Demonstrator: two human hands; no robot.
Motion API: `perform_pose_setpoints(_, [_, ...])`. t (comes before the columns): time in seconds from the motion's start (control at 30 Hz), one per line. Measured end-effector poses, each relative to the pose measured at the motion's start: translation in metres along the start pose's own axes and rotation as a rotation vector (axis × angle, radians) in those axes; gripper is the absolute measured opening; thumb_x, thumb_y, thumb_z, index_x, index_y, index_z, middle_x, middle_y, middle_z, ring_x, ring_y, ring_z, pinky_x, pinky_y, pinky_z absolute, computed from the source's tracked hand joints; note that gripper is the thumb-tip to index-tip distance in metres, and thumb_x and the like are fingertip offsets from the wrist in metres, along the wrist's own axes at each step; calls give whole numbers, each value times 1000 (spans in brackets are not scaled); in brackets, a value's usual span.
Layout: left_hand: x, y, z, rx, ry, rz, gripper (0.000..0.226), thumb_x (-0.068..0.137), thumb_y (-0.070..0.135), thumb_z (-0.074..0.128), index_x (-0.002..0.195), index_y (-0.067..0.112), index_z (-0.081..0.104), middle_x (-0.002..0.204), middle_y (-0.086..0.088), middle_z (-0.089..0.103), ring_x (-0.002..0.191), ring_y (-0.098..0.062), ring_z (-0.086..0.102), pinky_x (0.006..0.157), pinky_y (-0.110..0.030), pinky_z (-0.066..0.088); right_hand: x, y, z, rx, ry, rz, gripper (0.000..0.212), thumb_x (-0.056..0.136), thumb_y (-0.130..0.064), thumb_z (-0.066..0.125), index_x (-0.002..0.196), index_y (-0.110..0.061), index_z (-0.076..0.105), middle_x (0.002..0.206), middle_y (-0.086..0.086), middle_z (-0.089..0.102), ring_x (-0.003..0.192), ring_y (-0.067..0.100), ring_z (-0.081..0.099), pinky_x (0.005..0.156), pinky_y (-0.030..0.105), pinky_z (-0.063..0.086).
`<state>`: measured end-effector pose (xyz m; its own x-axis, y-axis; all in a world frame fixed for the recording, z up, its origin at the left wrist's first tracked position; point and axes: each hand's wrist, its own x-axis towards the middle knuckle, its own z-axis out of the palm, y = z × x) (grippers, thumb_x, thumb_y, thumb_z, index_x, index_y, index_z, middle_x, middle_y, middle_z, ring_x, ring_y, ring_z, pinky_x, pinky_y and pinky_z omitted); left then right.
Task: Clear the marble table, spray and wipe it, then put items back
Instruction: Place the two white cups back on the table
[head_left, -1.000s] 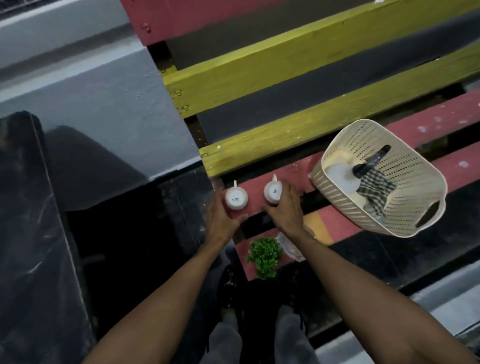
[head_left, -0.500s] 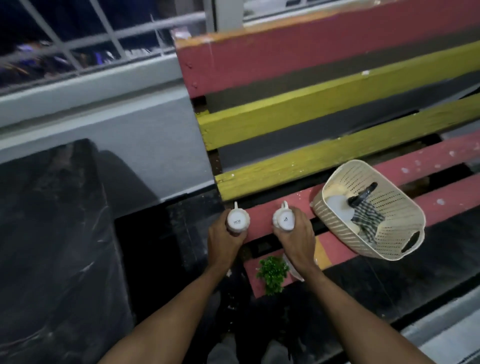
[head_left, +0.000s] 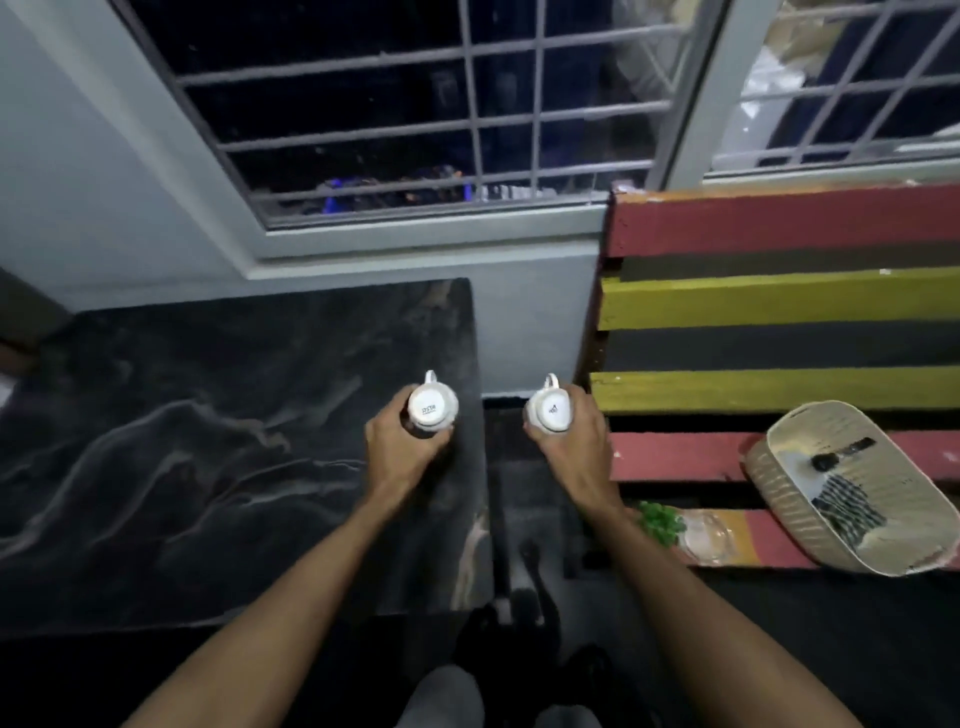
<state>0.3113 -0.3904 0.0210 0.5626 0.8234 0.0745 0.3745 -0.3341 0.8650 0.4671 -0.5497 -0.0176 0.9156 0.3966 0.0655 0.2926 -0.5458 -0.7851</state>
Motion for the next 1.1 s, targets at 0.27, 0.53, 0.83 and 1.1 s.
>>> perform_pose_setpoints(0.27, [40,-104,-187,20,130,-143,54,63,19,98,111,24,72,93,13,76,85,5,70,80,-9,55,-48,-121,125,18,-156,-65,49,68,-35,82,108,-22,56,105,-1,62,99,25,57,75,30,38])
perform_pose_setpoints(0.53, [123,-237,-325,-37,83,-239,52,63,19,98,107,27,72,97,12,78,94,-5,74,90,-30,61,-71,-223,292,57,-128,81,39,71,-42,76,95,-30,48,92,-4,61,88,22,58,73,33,43])
perform_pose_setpoints(0.83, [196,-308,-366,-72,-18,-170,55,55,29,95,94,56,68,91,33,73,94,-11,74,89,-44,62,-45,-252,376,-45,-116,86,37,75,-45,76,98,-26,54,92,-3,64,86,20,61,72,32,47])
perform_pose_setpoints(1.1, [212,-331,-362,-116,-65,-179,55,59,23,95,96,55,69,95,20,77,97,-11,76,90,-45,62,-31,-248,404,-90,-57,82,39,74,-37,78,101,-18,58,98,3,65,91,25,61,86,44,50])
